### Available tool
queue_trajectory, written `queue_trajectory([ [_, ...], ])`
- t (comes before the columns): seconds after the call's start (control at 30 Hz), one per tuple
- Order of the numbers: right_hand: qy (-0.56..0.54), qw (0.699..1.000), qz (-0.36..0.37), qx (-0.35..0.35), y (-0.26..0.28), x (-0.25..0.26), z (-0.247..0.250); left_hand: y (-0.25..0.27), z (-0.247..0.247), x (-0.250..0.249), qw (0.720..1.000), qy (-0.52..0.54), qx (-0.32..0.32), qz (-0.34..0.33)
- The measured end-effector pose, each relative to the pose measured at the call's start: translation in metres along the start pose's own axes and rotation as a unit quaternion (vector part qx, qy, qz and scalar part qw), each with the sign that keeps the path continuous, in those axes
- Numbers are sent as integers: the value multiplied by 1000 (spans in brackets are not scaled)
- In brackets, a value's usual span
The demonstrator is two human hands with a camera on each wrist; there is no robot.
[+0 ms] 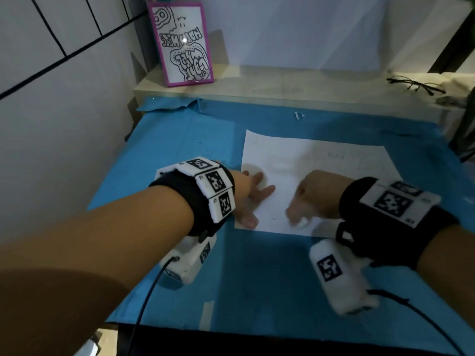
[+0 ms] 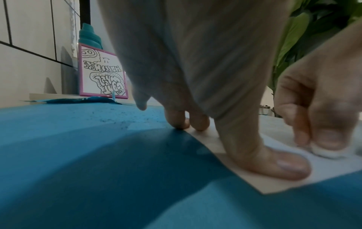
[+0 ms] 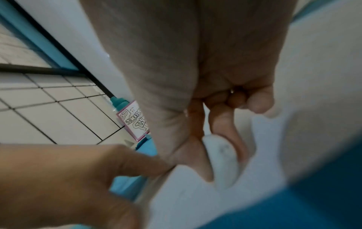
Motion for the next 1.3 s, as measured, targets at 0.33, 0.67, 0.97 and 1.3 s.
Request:
queue_trajectory([
  [0.33, -22, 999, -20, -31, -2, -14, 15, 2, 1, -1, 1000, -7, 4, -5],
  [0.67, 4, 999, 4, -35, -10, -1, 14, 6, 5, -5, 1000, -27, 9, 3],
  [0.97, -37, 999, -2, -32, -2, -12, 14, 3, 4, -1, 1000, -22, 19, -3],
  [1.3, -42, 999, 15, -30, 3, -8, 3, 0, 2, 3, 1000, -10, 16, -2],
])
Point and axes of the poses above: each hand's wrist, its own y-axis away from the middle knuckle, its own z-axis out of the back of the hand, x = y × z, the point moved 8 cm from there along -y, towards the middle knuckle, and after that the axes turned 1 degree about z, right-handed, at the moved point
